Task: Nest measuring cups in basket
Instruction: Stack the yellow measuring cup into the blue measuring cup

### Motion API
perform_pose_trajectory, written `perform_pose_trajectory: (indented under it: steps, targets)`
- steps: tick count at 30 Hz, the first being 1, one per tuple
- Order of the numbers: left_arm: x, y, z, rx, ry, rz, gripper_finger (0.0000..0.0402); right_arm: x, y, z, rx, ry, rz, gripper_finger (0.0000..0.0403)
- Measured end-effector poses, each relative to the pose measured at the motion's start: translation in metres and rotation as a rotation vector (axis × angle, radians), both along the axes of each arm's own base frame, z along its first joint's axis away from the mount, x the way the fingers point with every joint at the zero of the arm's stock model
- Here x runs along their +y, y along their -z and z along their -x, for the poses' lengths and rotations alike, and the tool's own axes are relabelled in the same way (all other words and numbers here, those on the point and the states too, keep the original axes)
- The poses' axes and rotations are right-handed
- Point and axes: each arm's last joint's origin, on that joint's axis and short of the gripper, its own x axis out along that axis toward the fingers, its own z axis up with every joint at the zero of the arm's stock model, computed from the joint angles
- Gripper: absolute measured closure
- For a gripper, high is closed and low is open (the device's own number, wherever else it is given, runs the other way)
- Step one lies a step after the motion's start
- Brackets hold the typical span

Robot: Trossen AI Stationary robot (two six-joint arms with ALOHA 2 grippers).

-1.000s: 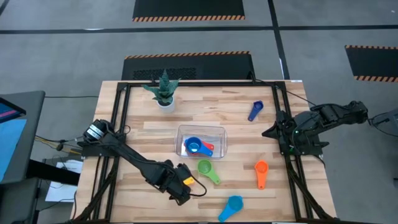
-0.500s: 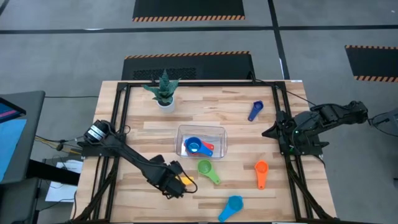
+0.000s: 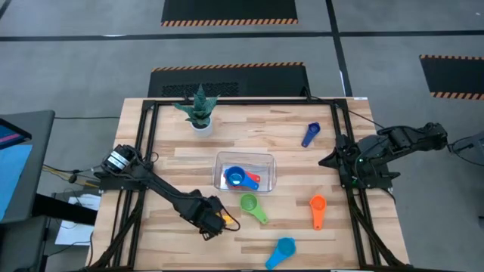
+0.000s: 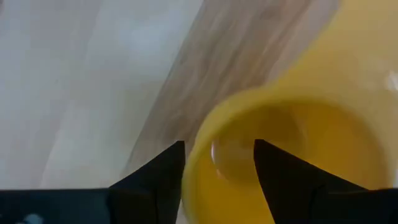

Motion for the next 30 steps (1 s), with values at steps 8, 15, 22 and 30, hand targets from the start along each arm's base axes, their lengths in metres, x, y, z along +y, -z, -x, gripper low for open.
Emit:
perform_pose_trajectory:
  steps: [8, 15, 22, 30]
  targets:
    - [0.01, 0.007, -0.003, -0.01, 0.013, 0.039, 0.0375, 0.0, 0.0, 0.0, 0.0, 0.001, 0.0, 0.0363]
    - [0.002, -0.017, -0.018, -0.051, 0.016, 0.105, 0.0399, 0.0, 0.001, 0.001, 0.008, 0.002, 0.005, 0.0363]
    - [-0.001, -0.121, -0.036, -0.242, 0.088, 0.027, 0.04, -0.001, 0.002, 0.001, 0.025, 0.003, 0.009, 0.0363]
    - [0.078, -0.174, -0.047, -0.136, 0.34, -0.438, 0.0401, 0.0, 0.002, 0.001, 0.02, 0.003, 0.007, 0.0362]
